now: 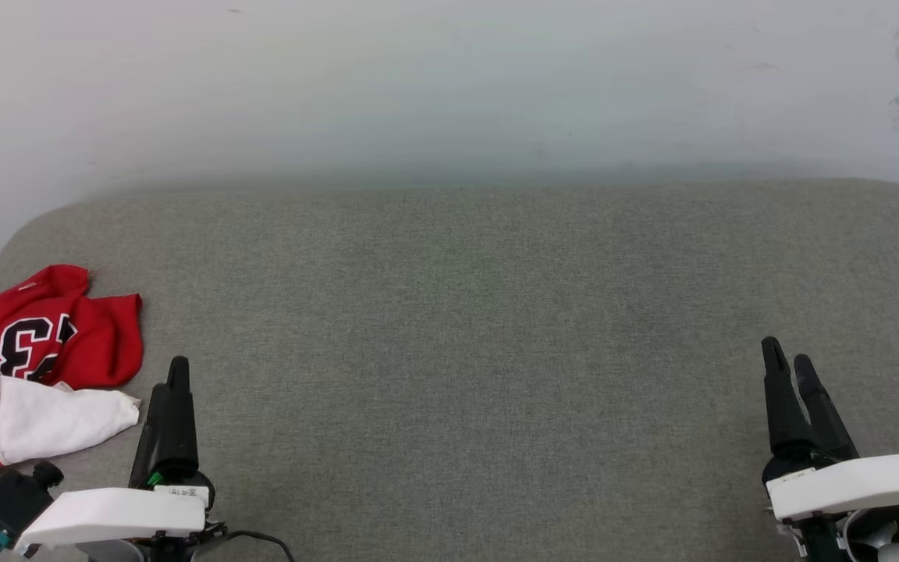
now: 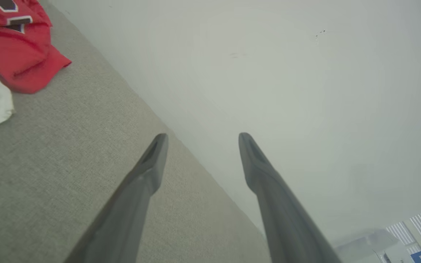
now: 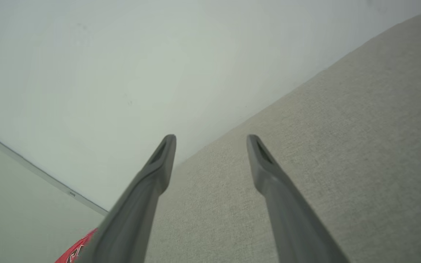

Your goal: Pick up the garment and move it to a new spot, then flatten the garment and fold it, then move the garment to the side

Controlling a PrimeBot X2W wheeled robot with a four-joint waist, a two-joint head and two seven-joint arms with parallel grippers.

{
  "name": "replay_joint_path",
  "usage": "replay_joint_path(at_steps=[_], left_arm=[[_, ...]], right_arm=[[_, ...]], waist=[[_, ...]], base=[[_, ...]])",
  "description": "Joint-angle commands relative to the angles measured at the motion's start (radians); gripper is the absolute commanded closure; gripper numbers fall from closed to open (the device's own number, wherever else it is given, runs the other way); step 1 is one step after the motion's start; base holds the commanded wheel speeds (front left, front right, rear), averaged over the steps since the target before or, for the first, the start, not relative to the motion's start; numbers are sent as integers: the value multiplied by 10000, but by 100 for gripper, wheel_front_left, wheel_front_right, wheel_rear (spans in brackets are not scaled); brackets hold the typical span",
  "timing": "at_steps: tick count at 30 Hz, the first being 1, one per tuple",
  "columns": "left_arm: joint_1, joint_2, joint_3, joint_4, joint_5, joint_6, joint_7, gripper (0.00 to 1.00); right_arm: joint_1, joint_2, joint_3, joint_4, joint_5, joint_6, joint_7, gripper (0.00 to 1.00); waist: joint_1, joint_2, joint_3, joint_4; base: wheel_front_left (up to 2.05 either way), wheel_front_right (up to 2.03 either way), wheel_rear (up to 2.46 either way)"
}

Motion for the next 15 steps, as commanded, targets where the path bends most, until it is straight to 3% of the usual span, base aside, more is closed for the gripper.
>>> replay_joint_path(at_steps=[1,6,15], left_arm=[[20,24,-43,-341,524,-24,-109,0],[124,24,-407,-898,2085,-14,-269,0],[280,26,-1356,-1423,4499,681,-532,0]], right_arm=[[-31,-2,74,-274,-597,-1,-112,0],[41,-1,36,-541,-1886,-1,-267,0],[145,0,71,-674,-3570,-2,-531,0]], waist=[[0,-1,7,-6],[0,-1,20,-35],[0,-1,44,-106]], base=[[0,0,0],[0,0,0],[0,0,0]])
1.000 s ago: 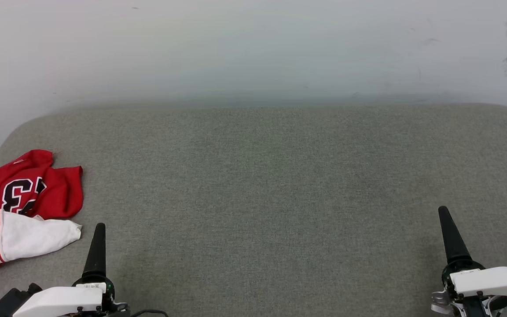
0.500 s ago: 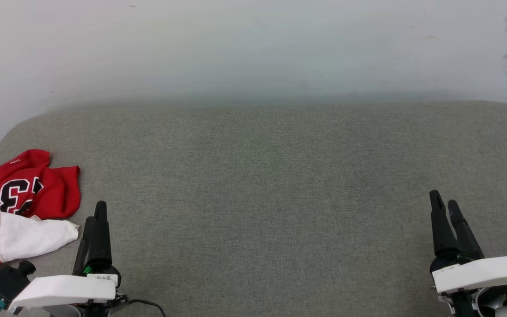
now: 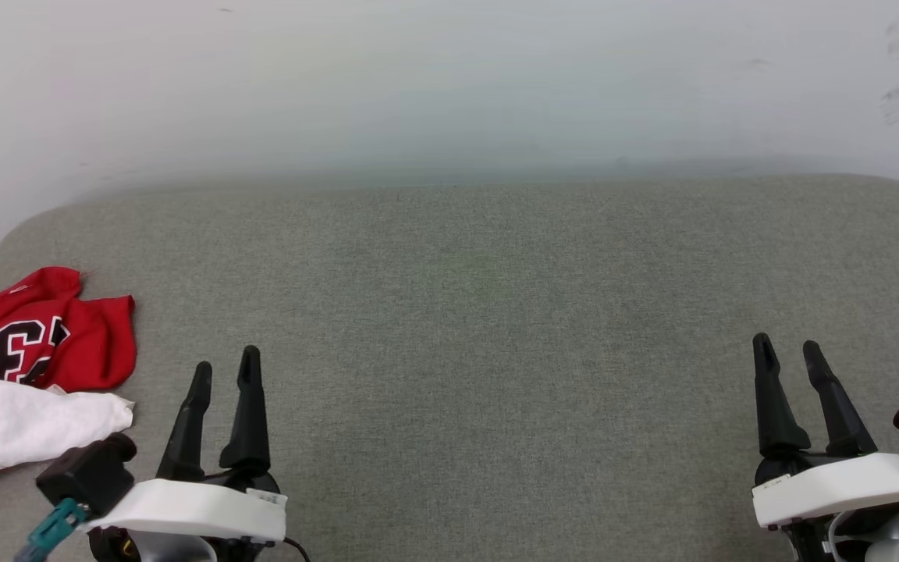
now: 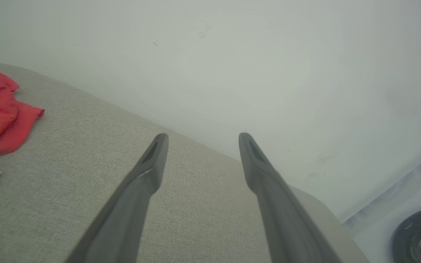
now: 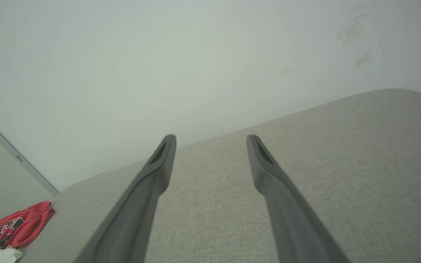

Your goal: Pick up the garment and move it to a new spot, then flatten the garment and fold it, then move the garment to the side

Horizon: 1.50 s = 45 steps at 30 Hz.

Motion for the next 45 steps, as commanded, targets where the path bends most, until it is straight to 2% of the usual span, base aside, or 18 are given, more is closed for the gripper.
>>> replay_joint_path(at_steps=[1,10,18,25,28,31,36,41,45], left_arm=[[8,22,-145,-181,488,139,-95,0],[111,240,-964,-208,2131,746,-337,0],[215,549,-1547,-12,2878,1444,-533,0],[295,619,-1804,247,3331,1769,-704,0],[384,527,-1735,404,3349,1739,-771,0],[483,411,-1578,679,3294,1446,-842,0],[456,286,-1441,696,3926,1240,-945,0],[562,162,-1266,584,4157,1064,-1042,0],[680,74,-1034,397,4170,733,-1121,0]], right_arm=[[48,0,43,-174,-402,-2,-101,0],[101,1,451,-98,-1715,-2,-338,0],[96,4,787,11,-2731,-2,-539,0],[144,5,821,120,-3588,-2,-705,0],[172,5,859,143,-3938,-2,-765,0],[199,6,884,120,-4226,-2,-832,0],[238,6,925,19,-4570,-4,-933,0],[311,7,953,-46,-4191,-4,-1035,0],[377,9,920,-10,-3666,-4,-1117,0]], waist=[[0,0,10,-12],[0,0,53,-50],[0,0,56,-39],[0,0,39,-19],[0,0,26,-27],[0,0,8,-32],[0,0,-4,-52],[0,0,-12,-65],[0,0,-13,-74]], base=[[0,0,0],[0,0,0],[0,0,0],[0,0,0],[0,0,0],[0,0,0],[0,0,0],[0,0,0],[0,0,0]])
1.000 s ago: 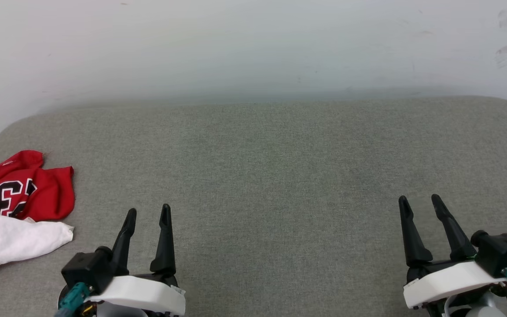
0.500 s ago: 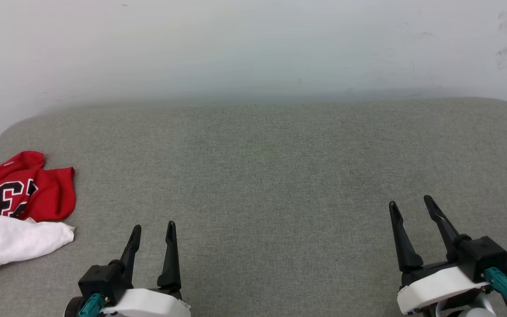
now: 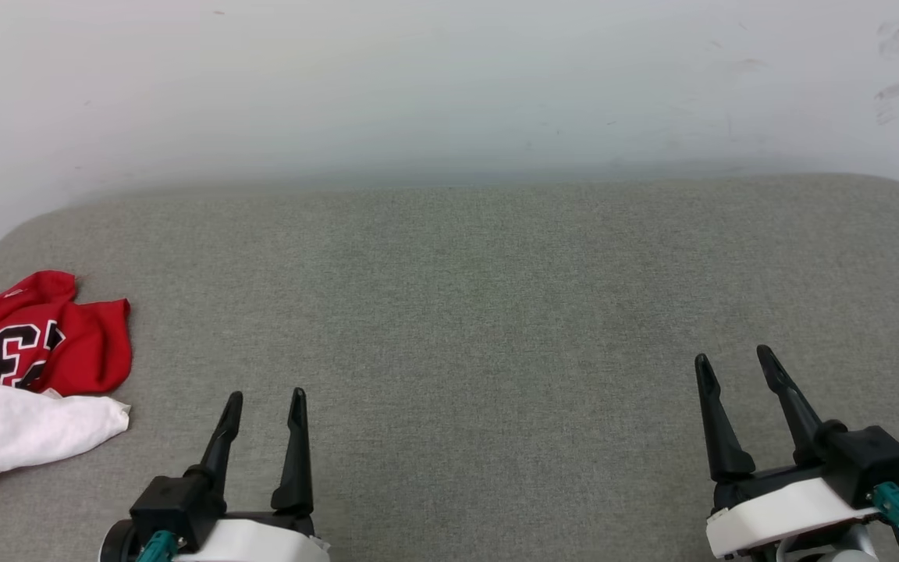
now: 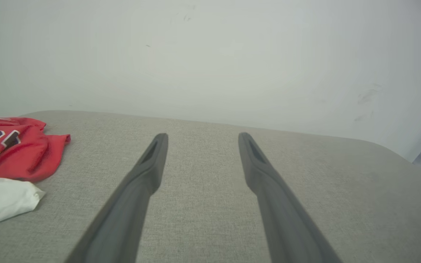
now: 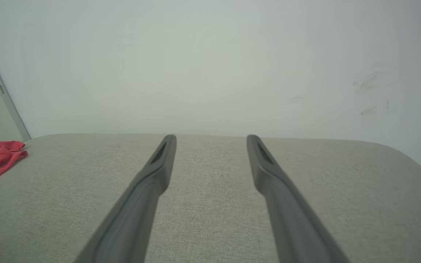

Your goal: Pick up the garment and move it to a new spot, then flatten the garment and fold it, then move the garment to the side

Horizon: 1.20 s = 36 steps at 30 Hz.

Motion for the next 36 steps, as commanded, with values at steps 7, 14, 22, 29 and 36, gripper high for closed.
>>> replay_joint_path(at_steps=[7,14,22,29,36], left_arm=[[212,-58,314,-42,346,-294,-215,0],[295,-61,192,55,788,-274,-326,0],[293,-61,122,96,926,-198,-385,0],[256,-61,244,234,830,-256,-385,0],[354,-63,338,279,938,-293,-385,0]], right_arm=[[178,14,-52,64,259,-6,-202,0],[206,15,-27,74,-99,-6,-319,0],[238,16,19,76,-248,-7,-385,0],[319,17,247,84,-330,-8,-384,0],[386,16,473,147,-228,-8,-379,0]], waist=[[0,-1,26,-14],[0,-1,47,-48],[0,-1,60,-30],[0,-1,8,353],[0,-1,-70,1157]], base=[[0,0,0],[0,0,0],[0,0,0],[0,0,0],[0,0,0]])
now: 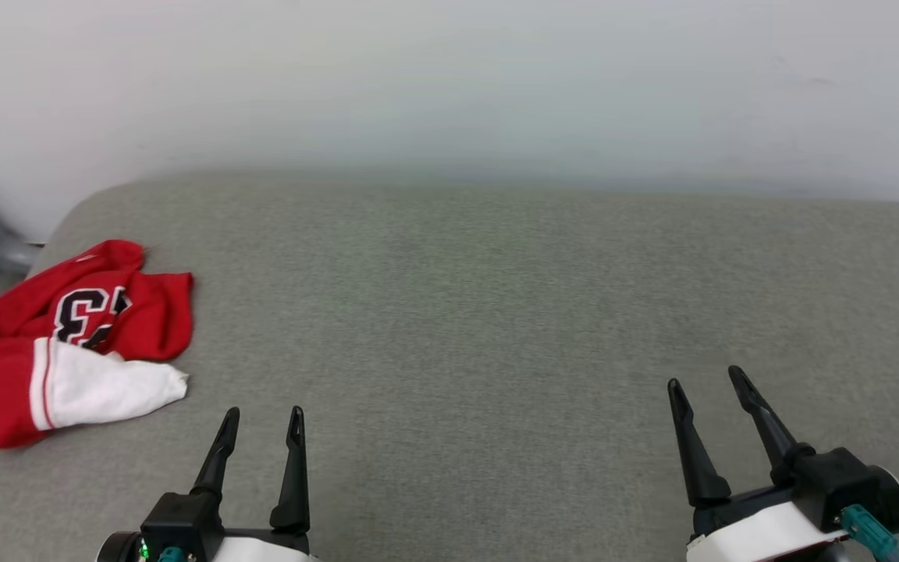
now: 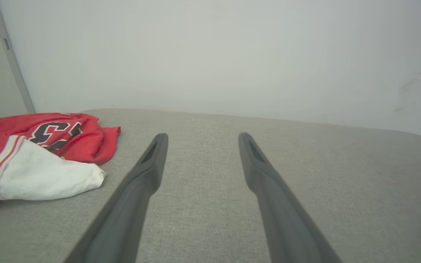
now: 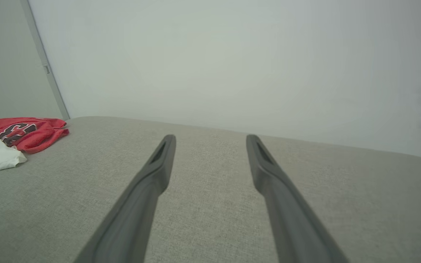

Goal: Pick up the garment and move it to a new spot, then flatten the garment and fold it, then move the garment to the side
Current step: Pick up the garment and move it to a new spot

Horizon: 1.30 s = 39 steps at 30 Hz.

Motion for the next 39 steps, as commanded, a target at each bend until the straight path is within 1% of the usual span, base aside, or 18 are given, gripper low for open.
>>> replay_joint_path(at_steps=[1,14,23,27,31,39], left_arm=[[120,-13,7,5,76,-29,-28,0],[334,-14,334,82,124,-191,-28,0],[455,-15,319,40,443,-303,-28,0],[579,-14,354,14,509,-358,-28,0],[608,-14,401,5,592,-347,-28,0],[598,-16,571,-48,586,-349,-28,0]], right_arm=[[109,16,30,32,58,-10,-25,0],[216,16,424,212,258,-10,-25,0],[307,16,649,237,374,-10,-23,0],[320,16,740,273,415,-10,-23,0],[275,16,808,249,474,-10,-23,0],[276,15,914,224,386,-10,-23,0]], waist=[[0,-1,-44,403],[0,-1,-238,2207],[0,-1,-354,3154],[0,-1,-409,3416],[0,-1,-431,3529],[0,-1,-360,3435]], base=[[0,0,0],[0,0,0],[0,0,0],[0,0,0],[0,0,0],[0,0,0]])
